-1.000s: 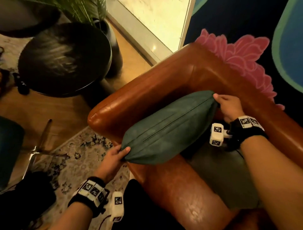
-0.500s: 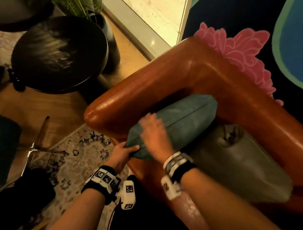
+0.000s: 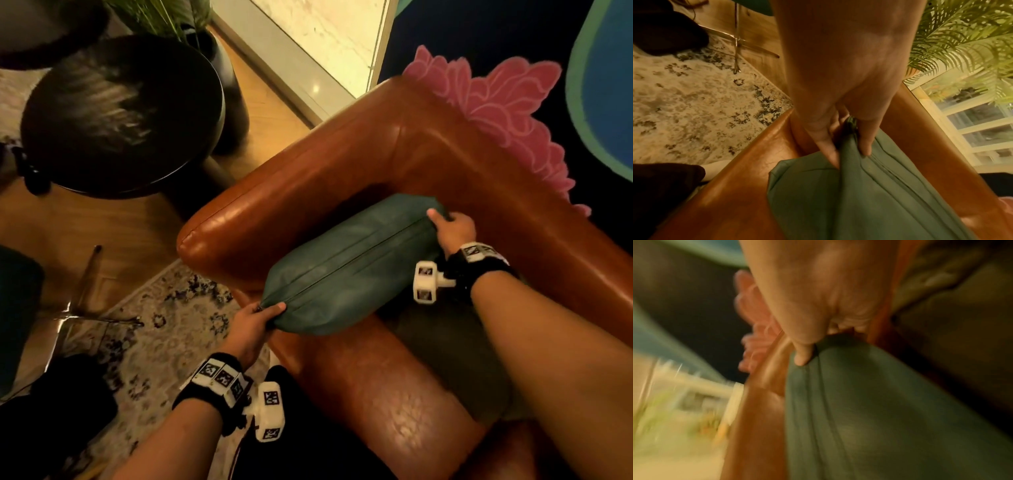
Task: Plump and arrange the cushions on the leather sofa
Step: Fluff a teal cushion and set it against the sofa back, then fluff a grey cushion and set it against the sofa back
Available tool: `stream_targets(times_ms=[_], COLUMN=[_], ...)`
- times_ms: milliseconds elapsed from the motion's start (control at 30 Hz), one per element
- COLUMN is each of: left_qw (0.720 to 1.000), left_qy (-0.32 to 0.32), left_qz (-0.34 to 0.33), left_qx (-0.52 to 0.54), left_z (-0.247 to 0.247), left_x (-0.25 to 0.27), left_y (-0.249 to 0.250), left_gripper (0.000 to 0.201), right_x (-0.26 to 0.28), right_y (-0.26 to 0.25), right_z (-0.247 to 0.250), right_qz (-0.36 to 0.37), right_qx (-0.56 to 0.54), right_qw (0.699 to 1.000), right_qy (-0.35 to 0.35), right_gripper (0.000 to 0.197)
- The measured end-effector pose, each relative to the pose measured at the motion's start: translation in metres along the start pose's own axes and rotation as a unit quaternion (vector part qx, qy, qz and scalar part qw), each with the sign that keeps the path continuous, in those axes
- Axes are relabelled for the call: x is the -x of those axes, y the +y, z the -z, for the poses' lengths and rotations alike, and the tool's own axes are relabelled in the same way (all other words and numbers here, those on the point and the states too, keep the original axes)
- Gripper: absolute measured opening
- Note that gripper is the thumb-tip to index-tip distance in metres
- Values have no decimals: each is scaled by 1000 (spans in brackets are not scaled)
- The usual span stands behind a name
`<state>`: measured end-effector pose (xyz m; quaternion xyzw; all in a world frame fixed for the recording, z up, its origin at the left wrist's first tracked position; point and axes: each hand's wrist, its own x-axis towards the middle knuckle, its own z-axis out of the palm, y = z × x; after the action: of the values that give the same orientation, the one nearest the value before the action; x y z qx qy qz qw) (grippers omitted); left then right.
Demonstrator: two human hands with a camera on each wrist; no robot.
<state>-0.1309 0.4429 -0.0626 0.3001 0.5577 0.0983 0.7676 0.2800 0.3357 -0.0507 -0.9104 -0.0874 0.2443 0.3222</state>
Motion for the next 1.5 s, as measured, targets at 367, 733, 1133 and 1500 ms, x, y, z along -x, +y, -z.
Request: stream_targets(times_ms=[367, 733, 1133, 1500], left_qw=[998, 809, 690, 840], left_qy=[51, 93, -281, -263], left_qz=[8, -373, -222, 115], left_qx=[-46, -446, -629, -460], left_z=[13, -101, -282, -299], left_x=[4, 35, 59, 32], left_y=[5, 75, -47, -81], left_gripper=[18, 10, 27, 44], right_x=[-35, 87, 238, 274], right_y=[-9, 117, 244, 253], right_z=[-23, 128, 113, 125], right_qz=[-27, -73, -397, -264], right_qx=[-78, 75, -24, -296], right_qw=[996, 960, 908, 905], right_qy=[-19, 259, 134, 153], right_gripper=[74, 30, 68, 20])
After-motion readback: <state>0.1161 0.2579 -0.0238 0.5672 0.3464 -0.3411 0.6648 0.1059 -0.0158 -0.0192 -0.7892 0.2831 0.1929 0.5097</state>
